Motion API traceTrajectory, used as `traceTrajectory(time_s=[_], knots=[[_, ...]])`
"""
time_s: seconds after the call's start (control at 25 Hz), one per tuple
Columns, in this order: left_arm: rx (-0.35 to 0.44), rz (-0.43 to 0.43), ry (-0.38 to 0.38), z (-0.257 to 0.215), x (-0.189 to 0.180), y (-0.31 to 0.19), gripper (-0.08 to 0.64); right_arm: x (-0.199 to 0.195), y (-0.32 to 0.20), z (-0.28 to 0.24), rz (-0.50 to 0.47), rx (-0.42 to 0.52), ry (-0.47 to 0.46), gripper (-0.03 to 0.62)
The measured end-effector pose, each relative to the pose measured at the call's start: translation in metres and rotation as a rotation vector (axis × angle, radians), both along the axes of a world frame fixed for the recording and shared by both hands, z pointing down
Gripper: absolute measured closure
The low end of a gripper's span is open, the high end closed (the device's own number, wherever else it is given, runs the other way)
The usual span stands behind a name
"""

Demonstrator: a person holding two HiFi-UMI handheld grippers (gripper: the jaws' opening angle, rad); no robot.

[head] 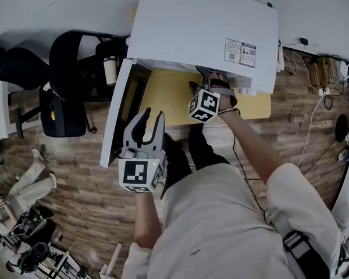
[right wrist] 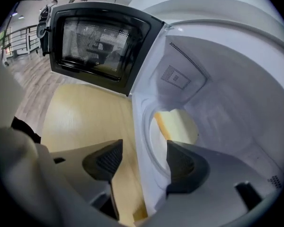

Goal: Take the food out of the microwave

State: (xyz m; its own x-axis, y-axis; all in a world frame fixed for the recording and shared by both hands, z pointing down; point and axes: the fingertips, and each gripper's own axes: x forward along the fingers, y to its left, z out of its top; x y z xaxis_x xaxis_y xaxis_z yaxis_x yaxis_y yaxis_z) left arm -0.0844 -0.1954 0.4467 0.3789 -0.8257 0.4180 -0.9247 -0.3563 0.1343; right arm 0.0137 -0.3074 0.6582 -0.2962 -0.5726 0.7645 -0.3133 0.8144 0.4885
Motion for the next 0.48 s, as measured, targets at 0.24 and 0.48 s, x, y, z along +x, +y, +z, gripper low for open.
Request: traceTrajectory(time_s=[0.24,0.48], knots=[[-0.009,-0.018,-0.001,0.003,-0.006,0.000,0.443,0.000,-0.013,0.013,-0.007,0.008,0.047,0.316],[-0.013,-0.028,-0.001,0.004,-0.008,-0.001,0.443,0.001,-0.020,0.023,-0.019,0.003,0.076,0.316]])
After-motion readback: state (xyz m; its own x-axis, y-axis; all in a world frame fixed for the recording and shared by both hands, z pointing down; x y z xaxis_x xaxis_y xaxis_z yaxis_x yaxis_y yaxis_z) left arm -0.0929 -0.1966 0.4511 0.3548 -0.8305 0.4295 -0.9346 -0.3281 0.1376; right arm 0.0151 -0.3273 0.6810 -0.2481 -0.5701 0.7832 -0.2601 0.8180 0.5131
